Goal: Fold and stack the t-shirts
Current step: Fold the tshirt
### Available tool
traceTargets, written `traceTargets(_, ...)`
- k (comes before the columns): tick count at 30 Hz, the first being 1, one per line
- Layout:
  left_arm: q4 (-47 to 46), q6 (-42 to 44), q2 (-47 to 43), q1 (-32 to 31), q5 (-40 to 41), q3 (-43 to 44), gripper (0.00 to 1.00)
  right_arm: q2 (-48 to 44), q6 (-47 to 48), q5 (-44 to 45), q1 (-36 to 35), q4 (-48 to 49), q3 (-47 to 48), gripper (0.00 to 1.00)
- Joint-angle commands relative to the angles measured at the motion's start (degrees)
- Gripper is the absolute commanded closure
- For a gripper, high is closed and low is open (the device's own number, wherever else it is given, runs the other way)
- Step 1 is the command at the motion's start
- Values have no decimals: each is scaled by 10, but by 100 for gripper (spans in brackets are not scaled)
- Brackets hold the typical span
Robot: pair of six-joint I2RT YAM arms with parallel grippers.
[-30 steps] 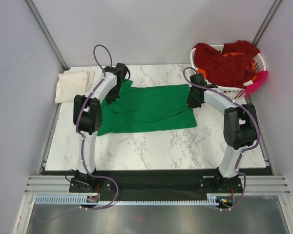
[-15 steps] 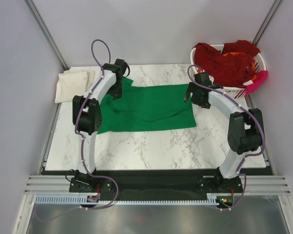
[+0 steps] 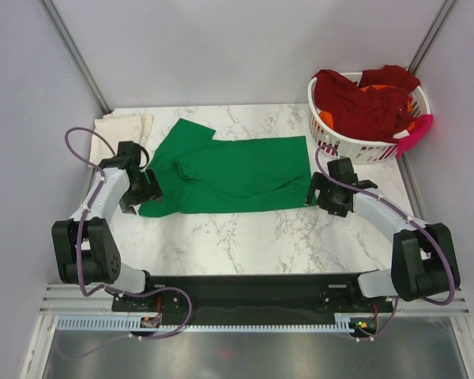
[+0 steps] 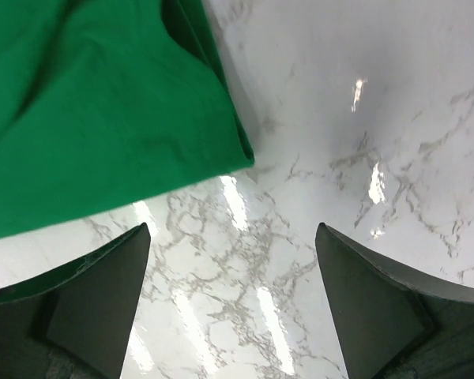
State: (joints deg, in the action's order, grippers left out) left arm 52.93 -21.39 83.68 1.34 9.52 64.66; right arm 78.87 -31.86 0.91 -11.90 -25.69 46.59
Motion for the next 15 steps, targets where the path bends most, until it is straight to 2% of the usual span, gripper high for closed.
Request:
traceTargets(1,-84,-11,-20,26,-93,-49,16,4,-3,-25,-1,50,-22,7)
traceTargets(4,-96,-13,-26,37,-105,-54,16,29,-6,-30,0,82,-30,10)
traceTargets(8,-106,-16,-26,41,-62,-58,19,51,-20,-32,0,131,-36,18)
traceTargets(13,-113,-16,-26,42,-47,-60,20,80,-23,-28,8,157,-48,27)
traceTargets(14,-113,-17,-25,42,-47,-60,20,84,-22,-30,12,165,-52,30)
traceTargets(15,-113,-19,-21,42,-46,-61,20,87,-21,-39,19,172,-56,38)
